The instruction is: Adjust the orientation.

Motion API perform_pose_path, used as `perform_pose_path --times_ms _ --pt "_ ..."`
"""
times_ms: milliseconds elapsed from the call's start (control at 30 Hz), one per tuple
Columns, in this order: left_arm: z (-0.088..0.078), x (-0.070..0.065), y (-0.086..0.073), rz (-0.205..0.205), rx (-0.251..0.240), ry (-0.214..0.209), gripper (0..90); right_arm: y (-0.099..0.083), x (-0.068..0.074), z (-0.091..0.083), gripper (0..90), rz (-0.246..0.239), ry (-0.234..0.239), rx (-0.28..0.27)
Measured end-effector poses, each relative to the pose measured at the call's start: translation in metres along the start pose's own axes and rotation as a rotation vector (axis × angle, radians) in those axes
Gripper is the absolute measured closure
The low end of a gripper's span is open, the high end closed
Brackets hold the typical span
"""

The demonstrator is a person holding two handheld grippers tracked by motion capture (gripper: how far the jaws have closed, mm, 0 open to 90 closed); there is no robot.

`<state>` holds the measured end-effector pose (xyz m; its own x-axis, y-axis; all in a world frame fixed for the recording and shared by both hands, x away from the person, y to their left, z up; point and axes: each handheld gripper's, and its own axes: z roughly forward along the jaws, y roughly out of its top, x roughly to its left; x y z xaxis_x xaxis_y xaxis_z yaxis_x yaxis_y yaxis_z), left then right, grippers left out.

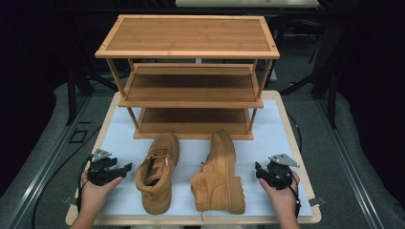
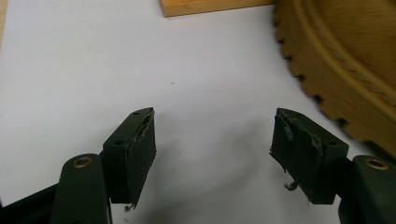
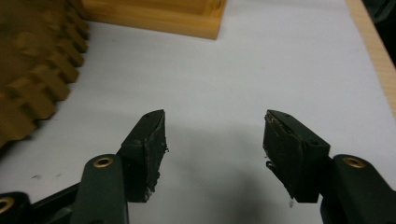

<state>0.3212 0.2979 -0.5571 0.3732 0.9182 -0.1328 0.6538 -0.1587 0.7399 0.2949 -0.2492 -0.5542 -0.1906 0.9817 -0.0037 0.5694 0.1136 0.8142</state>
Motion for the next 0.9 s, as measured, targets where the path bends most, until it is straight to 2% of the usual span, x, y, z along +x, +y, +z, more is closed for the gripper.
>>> perform_pose_path --times_ms 100,167,200,300,333,500,600,633,733,833,900 --pt "-0.002 -0.004 -0.003 -0.014 0.005 -0.020 27.5 -0.004 0.001 -0.007 39.9 -0.003 0.016 -0.026" --pt "-0.004 -0.006 -0.003 -0.015 0.017 -0.003 27.6 -0.007 0.001 -0.011 41.1 0.005 0.049 -0.041" --pt "-0.005 -0.006 -0.003 -0.022 0.009 -0.008 27.9 -0.008 0.001 -0.012 41.6 0.008 0.061 -0.043" --pt "-0.010 -0.008 -0.003 -0.031 -0.007 -0.022 31.7 -0.008 0.002 -0.014 43.1 0.009 0.066 -0.038" --pt "-0.011 -0.009 -0.003 -0.033 -0.009 -0.027 32.7 -0.008 0.002 -0.014 43.3 0.016 0.061 -0.019" --pt "-0.013 -0.015 -0.002 -0.024 0.011 -0.019 35.0 -0.009 0.001 -0.012 45.1 0.032 0.082 0.008" --pt "-0.015 -0.018 0.000 -0.020 0.014 -0.018 37.1 -0.009 0.003 -0.012 45.1 0.031 0.076 0.014" --pt "-0.016 -0.020 0.001 -0.019 0.021 -0.030 38.9 -0.009 0.003 -0.012 45.1 0.031 0.090 0.014" --pt "-0.023 -0.025 0.006 -0.032 0.023 -0.052 40.3 -0.009 0.005 -0.011 45.0 0.029 0.078 0.019" --pt "-0.038 -0.037 0.018 -0.021 0.014 -0.090 42.3 -0.009 0.005 -0.011 45.0 0.034 0.089 0.022" --pt "-0.042 -0.040 0.023 -0.015 0.014 -0.097 42.7 -0.009 0.004 -0.011 45.0 0.036 0.093 0.017"
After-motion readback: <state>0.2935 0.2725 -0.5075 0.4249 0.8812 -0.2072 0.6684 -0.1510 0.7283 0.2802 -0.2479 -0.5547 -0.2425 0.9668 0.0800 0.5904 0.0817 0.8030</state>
